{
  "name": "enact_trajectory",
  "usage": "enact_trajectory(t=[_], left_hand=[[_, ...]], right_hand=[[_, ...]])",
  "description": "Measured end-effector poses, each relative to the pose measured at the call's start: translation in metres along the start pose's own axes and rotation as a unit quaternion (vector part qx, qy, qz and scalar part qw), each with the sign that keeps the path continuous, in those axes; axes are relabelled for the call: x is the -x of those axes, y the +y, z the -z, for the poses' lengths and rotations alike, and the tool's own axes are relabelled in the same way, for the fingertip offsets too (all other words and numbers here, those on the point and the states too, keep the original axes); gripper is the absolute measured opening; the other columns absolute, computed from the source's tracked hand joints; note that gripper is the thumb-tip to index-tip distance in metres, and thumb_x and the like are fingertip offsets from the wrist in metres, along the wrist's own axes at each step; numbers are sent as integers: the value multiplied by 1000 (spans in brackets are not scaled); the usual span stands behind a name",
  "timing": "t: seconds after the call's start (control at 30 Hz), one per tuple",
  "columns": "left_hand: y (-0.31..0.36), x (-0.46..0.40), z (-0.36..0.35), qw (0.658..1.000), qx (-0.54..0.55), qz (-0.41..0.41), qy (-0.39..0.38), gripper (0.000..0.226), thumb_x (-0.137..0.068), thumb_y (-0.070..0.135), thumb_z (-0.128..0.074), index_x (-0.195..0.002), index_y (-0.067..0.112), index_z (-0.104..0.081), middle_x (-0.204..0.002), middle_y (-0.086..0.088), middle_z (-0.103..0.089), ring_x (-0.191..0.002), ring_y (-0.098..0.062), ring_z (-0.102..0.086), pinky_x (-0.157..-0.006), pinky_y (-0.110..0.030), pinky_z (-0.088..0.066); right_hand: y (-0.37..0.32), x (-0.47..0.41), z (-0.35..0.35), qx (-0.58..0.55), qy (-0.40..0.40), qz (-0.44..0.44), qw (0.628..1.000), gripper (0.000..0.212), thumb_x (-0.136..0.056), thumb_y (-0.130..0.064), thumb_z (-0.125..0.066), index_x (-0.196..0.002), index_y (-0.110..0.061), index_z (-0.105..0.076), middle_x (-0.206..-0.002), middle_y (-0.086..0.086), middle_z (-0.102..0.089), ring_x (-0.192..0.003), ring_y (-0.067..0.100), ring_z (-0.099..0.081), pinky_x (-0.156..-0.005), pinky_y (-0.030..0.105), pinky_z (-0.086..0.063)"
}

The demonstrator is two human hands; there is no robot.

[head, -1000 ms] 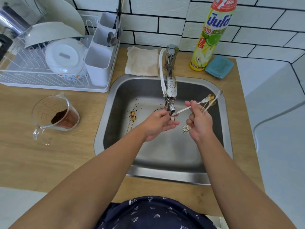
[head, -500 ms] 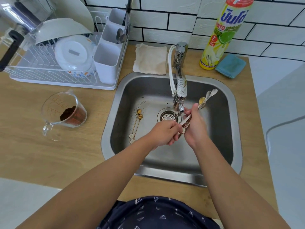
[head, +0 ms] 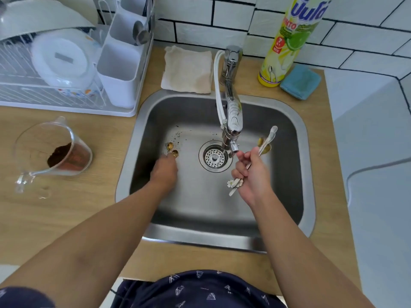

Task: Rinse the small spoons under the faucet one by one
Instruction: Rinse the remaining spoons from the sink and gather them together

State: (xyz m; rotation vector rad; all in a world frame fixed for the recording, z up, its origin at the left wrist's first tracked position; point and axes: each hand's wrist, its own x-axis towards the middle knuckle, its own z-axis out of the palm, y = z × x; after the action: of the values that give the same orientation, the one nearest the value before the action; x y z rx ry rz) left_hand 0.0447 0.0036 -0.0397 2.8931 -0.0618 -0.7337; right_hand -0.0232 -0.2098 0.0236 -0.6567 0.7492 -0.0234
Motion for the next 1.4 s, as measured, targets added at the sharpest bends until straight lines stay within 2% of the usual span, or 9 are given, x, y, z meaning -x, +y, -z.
enact_trajectory(t=[0.17, 0.27, 0.33, 0.43, 0.57, 0.77, 0.97, 1.2, 1.4], left_hand=[[4, -2, 2, 1000, 15, 21, 2, 21, -100, 7, -47, -120, 3, -55, -118, -21, -59, -103, -37, -63, -76, -44, -53], [16, 0, 11, 998, 44, -47, 28, 20, -101, 14, -46, -109, 6, -63, -106, -16, -67, -92, -30, -62, -74, -39, -50], [31, 7, 18, 988, 115, -94, 33, 21, -101, 19, -48, -104, 8, -66, -100, -12, -70, -85, -25, -67, -77, -36, -54], [56, 28, 24, 951, 284, -118, -32, 14, -100, 19, -53, -91, 17, -63, -85, -3, -72, -54, -11, -71, -48, -16, -48], [78, 52, 26, 908, 392, -125, -85, 9, -97, 21, -56, -89, 21, -61, -69, -2, -74, -49, -18, -70, -42, -18, -44], [86, 67, 30, 890, 428, -132, -90, 13, -95, 14, -51, -91, 16, -64, -70, -2, -74, -47, -23, -68, -41, -21, -46], [77, 79, 29, 867, 477, -94, -108, 19, -103, 24, -46, -94, 17, -62, -68, -1, -73, -39, -21, -59, -41, -20, -40], [69, 85, 33, 899, 425, -94, -45, 23, -103, 25, -41, -91, 32, -60, -70, 1, -74, -32, -17, -53, -40, -16, -38], [71, 87, 36, 906, 411, -95, -44, 20, -98, 23, -44, -91, 32, -59, -71, 5, -75, -32, -17, -55, -37, -16, -37]], right_hand=[[1, -4, 5, -11, -21, -12, 1000, 41, -109, -38, -45, -75, -17, -53, -73, 2, -66, -36, 5, -25, -34, 18, -26], [2, -7, 8, -1, -14, -12, 1000, 40, -108, -38, -47, -76, -16, -55, -78, 4, -69, -36, 5, -25, -35, 19, -25], [3, -9, 10, 39, 9, 1, 999, 36, -108, -36, -49, -82, -14, -58, -82, 4, -72, -37, 5, -25, -35, 19, -25], [5, -10, 11, 172, 55, 22, 983, 17, -103, -28, -62, -99, -12, -65, -86, 2, -71, -39, 5, -25, -37, 19, -25], [10, -4, 8, 259, 40, 7, 965, 24, -91, -21, -78, -113, -17, -70, -67, -4, -57, -41, 6, -31, -38, 21, -28], [11, 4, -4, 288, -28, 11, 957, 9, -88, -14, -78, -92, -21, -72, -63, 1, -67, -38, 11, -46, -37, 21, -32], [8, -1, -11, 374, -39, 18, 926, 21, -87, -22, -81, -69, -27, -70, -64, -6, -68, -45, 5, -46, -42, 21, -33], [17, -9, -21, 404, -8, 14, 914, 25, -105, -31, -55, -90, -20, -73, -71, -7, -74, -46, 6, -45, -44, 24, -36], [20, -4, -15, 396, -49, 16, 917, 7, -84, -23, -74, -89, -23, -70, -68, -7, -68, -46, 6, -47, -41, 22, -34]])
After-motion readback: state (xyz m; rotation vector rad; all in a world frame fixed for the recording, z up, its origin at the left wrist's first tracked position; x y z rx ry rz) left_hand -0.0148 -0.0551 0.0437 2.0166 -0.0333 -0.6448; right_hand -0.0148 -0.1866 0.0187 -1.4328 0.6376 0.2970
